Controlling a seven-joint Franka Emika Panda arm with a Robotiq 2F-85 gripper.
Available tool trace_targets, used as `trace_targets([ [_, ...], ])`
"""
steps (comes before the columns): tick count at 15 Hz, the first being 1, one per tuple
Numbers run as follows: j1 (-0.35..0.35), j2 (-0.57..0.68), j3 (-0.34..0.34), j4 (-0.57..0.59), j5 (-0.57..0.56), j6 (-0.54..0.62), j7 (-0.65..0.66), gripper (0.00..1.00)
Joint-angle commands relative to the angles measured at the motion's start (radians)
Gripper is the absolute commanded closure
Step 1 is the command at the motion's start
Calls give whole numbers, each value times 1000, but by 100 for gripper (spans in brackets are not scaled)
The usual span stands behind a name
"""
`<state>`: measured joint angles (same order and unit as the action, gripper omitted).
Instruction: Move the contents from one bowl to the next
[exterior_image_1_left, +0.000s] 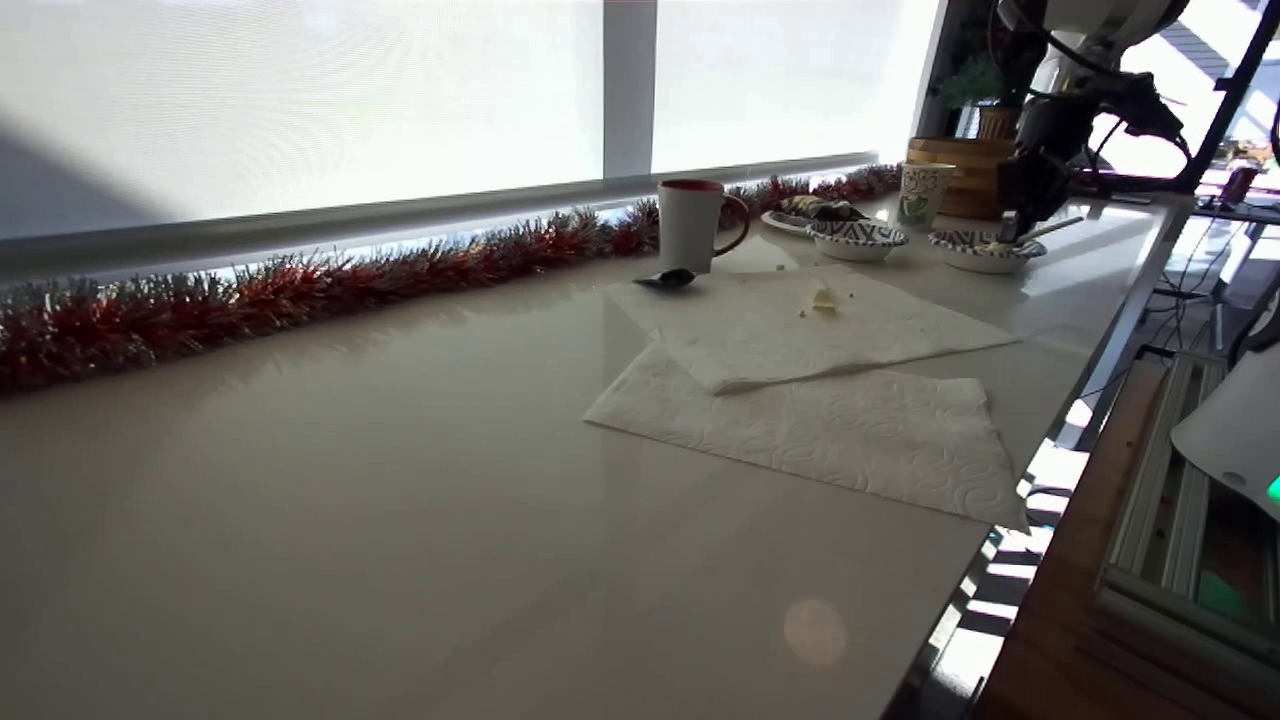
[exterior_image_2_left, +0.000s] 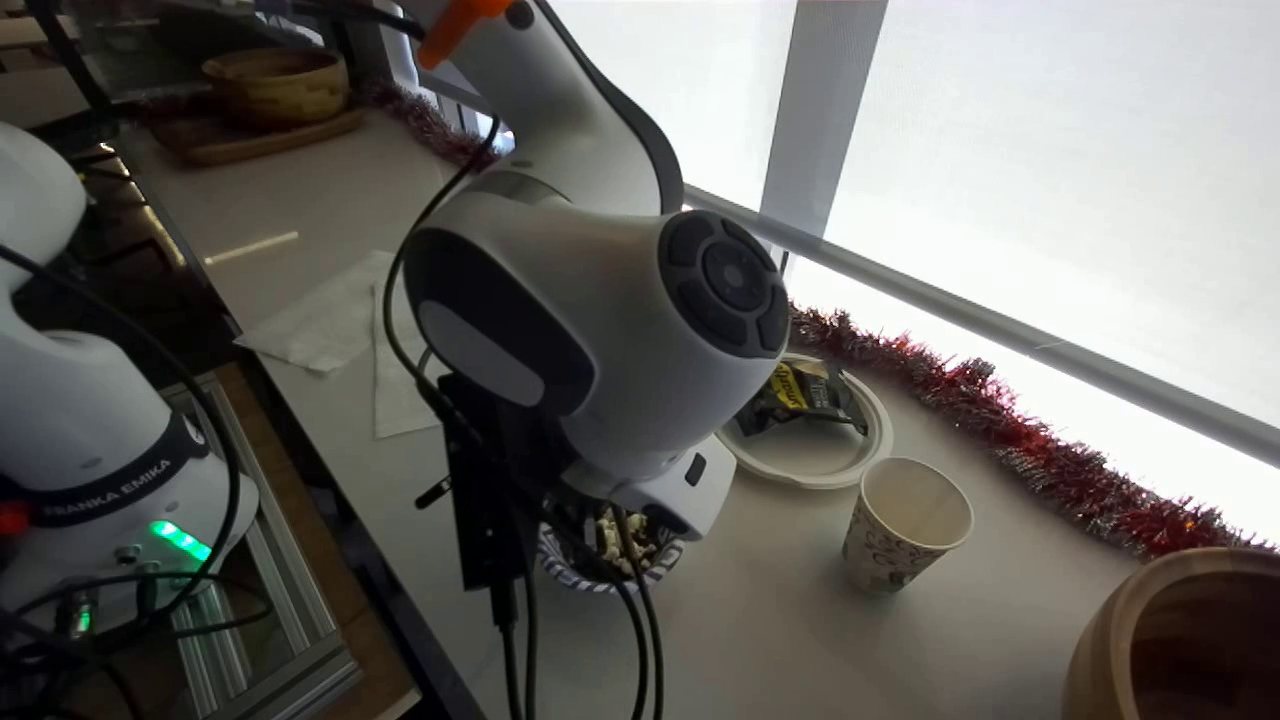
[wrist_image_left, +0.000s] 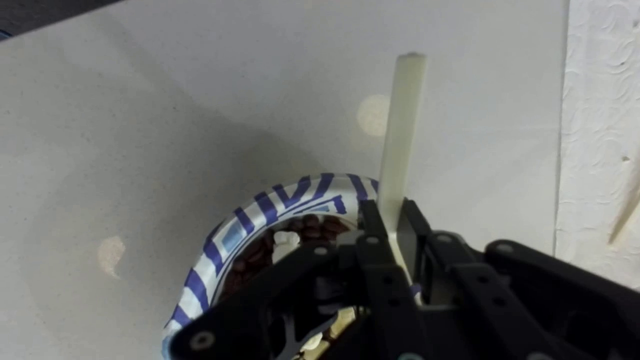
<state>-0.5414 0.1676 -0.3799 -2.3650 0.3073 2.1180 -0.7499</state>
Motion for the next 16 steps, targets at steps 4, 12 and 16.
trace_targets([
  [4, 24, -24, -5, -12, -17, 49, 5, 97],
  [12, 43, -32, 0, -28, -24, 145, -13, 97],
  [16, 49, -40, 0, -43, -32, 189, -7, 97],
])
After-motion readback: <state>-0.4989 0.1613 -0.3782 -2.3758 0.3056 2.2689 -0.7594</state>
